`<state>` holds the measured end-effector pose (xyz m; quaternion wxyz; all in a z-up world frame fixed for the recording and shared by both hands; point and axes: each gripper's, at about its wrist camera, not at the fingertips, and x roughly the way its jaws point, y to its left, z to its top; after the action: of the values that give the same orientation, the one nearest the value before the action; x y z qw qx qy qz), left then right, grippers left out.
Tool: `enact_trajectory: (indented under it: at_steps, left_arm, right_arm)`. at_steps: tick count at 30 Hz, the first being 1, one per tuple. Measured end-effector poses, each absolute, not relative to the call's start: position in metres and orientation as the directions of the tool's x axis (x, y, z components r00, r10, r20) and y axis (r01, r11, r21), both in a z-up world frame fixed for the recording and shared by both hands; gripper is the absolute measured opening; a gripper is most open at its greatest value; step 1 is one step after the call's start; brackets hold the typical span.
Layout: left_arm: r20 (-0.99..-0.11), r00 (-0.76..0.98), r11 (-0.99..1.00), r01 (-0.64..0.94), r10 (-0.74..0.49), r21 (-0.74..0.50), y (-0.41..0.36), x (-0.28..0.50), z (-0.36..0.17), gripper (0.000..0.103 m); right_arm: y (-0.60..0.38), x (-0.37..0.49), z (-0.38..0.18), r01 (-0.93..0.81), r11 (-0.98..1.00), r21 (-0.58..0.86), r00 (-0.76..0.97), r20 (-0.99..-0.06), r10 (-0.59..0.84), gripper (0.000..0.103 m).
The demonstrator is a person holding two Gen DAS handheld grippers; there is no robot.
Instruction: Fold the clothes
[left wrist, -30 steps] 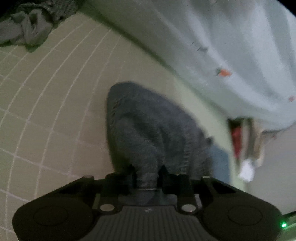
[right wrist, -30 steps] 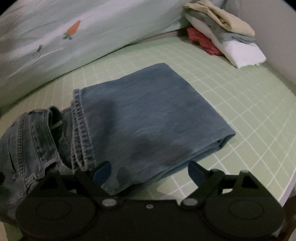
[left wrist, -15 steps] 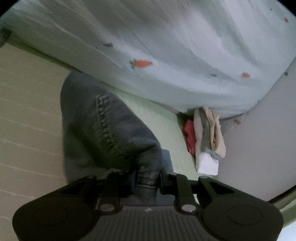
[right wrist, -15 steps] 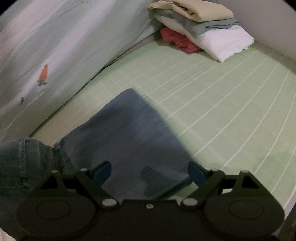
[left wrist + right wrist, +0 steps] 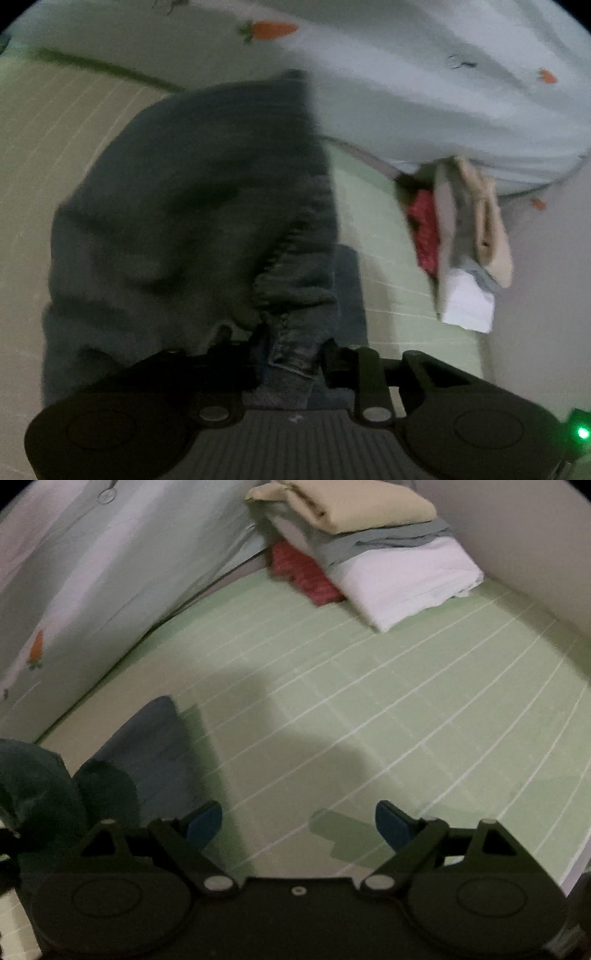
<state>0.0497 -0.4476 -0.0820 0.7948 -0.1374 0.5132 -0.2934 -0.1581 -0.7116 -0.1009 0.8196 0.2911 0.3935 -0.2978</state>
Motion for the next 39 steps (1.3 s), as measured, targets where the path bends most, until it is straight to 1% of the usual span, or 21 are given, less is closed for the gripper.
enact_trajectory:
  at_steps: [1, 2, 3, 4, 5, 6, 7, 9, 11, 14, 17, 21, 24, 26, 27, 29, 30, 31, 34, 37, 39]
  left_arm:
    - [-0.742, 0.307, 0.798, 0.331, -0.596, -0.504, -0.451, 0.047, -0.079, 0.034]
    - [-0.747, 0.313, 0.804, 0.337, -0.586, -0.490, -0.454, 0.044, -0.076, 0.040]
    - [-0.739, 0.316, 0.798, 0.336, -0.596, -0.500, -0.454, 0.043, -0.071, 0.046]
    - [-0.711, 0.309, 0.773, 0.328, -0.632, -0.544, -0.449, 0.042, -0.065, 0.058]
    - [-0.684, 0.307, 0.749, 0.325, -0.661, -0.578, -0.444, 0.041, -0.060, 0.068]
    - [-0.657, 0.304, 0.724, 0.323, -0.689, -0.609, -0.439, 0.039, -0.055, 0.070]
    - [-0.646, 0.316, 0.719, 0.328, -0.695, -0.613, -0.434, 0.037, -0.049, 0.072]
    - [-0.648, 0.363, 0.743, 0.344, -0.669, -0.575, -0.424, 0.033, -0.037, 0.073]
    - [-0.670, 0.416, 0.788, 0.343, -0.615, -0.510, -0.413, 0.033, -0.029, 0.077]
    - [-0.722, 0.479, 0.865, 0.320, -0.500, -0.387, -0.387, 0.036, -0.026, 0.077]
    - [-0.773, 0.494, 0.915, 0.271, -0.398, -0.298, -0.361, 0.047, -0.034, 0.078]
    - [-0.820, 0.457, 0.938, 0.189, -0.346, -0.291, -0.335, 0.064, -0.049, 0.078]
    - [-0.825, 0.447, 0.938, 0.182, -0.345, -0.294, -0.329, 0.074, -0.054, 0.078]
    - [-0.827, 0.441, 0.937, 0.192, -0.349, -0.293, -0.329, 0.080, -0.056, 0.078]
    - [-0.829, 0.436, 0.936, 0.198, -0.350, -0.291, -0.332, 0.082, -0.057, 0.078]
    - [-0.833, 0.428, 0.935, 0.211, -0.351, -0.286, -0.337, 0.086, -0.060, 0.078]
    - [-0.834, 0.425, 0.935, 0.217, -0.350, -0.282, -0.339, 0.088, -0.061, 0.078]
    - [-0.836, 0.422, 0.934, 0.222, -0.349, -0.278, -0.341, 0.090, -0.062, 0.078]
    - [-0.836, 0.415, 0.930, 0.230, -0.360, -0.286, -0.348, 0.093, -0.067, 0.078]
    - [-0.829, 0.409, 0.919, 0.265, -0.380, -0.291, -0.358, 0.095, -0.069, 0.078]
    - [-0.824, 0.404, 0.908, 0.302, -0.397, -0.290, -0.367, 0.092, -0.069, 0.083]
  right_arm:
    - [-0.717, -0.159, -0.101, 0.717, 0.653, 0.243, 0.513, -0.818, -0.259, 0.091]
    - [-0.720, -0.159, -0.100, 0.715, 0.654, 0.247, 0.516, -0.817, -0.256, 0.091]
    - [-0.721, -0.158, -0.099, 0.710, 0.658, 0.252, 0.521, -0.816, -0.250, 0.091]
    - [-0.722, -0.156, -0.099, 0.703, 0.664, 0.256, 0.526, -0.815, -0.243, 0.091]
    - [-0.720, -0.153, -0.098, 0.694, 0.672, 0.260, 0.532, -0.813, -0.235, 0.091]
    - [-0.717, -0.150, -0.097, 0.681, 0.682, 0.265, 0.540, -0.811, -0.224, 0.091]
    - [-0.713, -0.145, -0.097, 0.667, 0.694, 0.271, 0.549, -0.809, -0.211, 0.091]
    - [-0.704, -0.135, -0.095, 0.636, 0.718, 0.282, 0.566, -0.803, -0.186, 0.091]
    - [-0.693, -0.126, -0.092, 0.605, 0.741, 0.291, 0.582, -0.796, -0.163, 0.091]
    - [-0.673, -0.109, -0.087, 0.553, 0.776, 0.303, 0.610, -0.782, -0.129, 0.091]
    - [-0.653, -0.088, -0.082, 0.475, 0.806, 0.354, 0.652, -0.757, -0.052, 0.091]
    - [-0.626, -0.062, -0.077, 0.350, 0.840, 0.415, 0.685, -0.725, 0.073, 0.091]
    - [-0.607, -0.048, -0.075, 0.266, 0.856, 0.444, 0.696, -0.703, 0.148, 0.091]
    - [-0.597, -0.039, -0.078, 0.237, 0.869, 0.434, 0.683, -0.711, 0.168, 0.089]
    - [-0.593, -0.034, -0.081, 0.226, 0.876, 0.427, 0.675, -0.717, 0.175, 0.086]
    - [-0.590, -0.027, -0.088, 0.224, 0.885, 0.408, 0.653, -0.737, 0.175, 0.067]
    - [-0.591, -0.025, -0.089, 0.225, 0.892, 0.391, 0.654, -0.739, 0.159, 0.045]
    - [-0.594, -0.025, -0.089, 0.222, 0.890, 0.399, 0.664, -0.730, 0.162, 0.037]
    - [-0.615, -0.030, -0.084, 0.208, 0.835, 0.510, 0.705, -0.669, 0.234, 0.029]
    - [-0.643, -0.050, -0.069, 0.212, 0.750, 0.627, 0.756, -0.591, 0.281, 0.028]
    - [-0.668, -0.064, -0.071, 0.285, 0.708, 0.646, 0.766, -0.597, 0.237, 0.028]
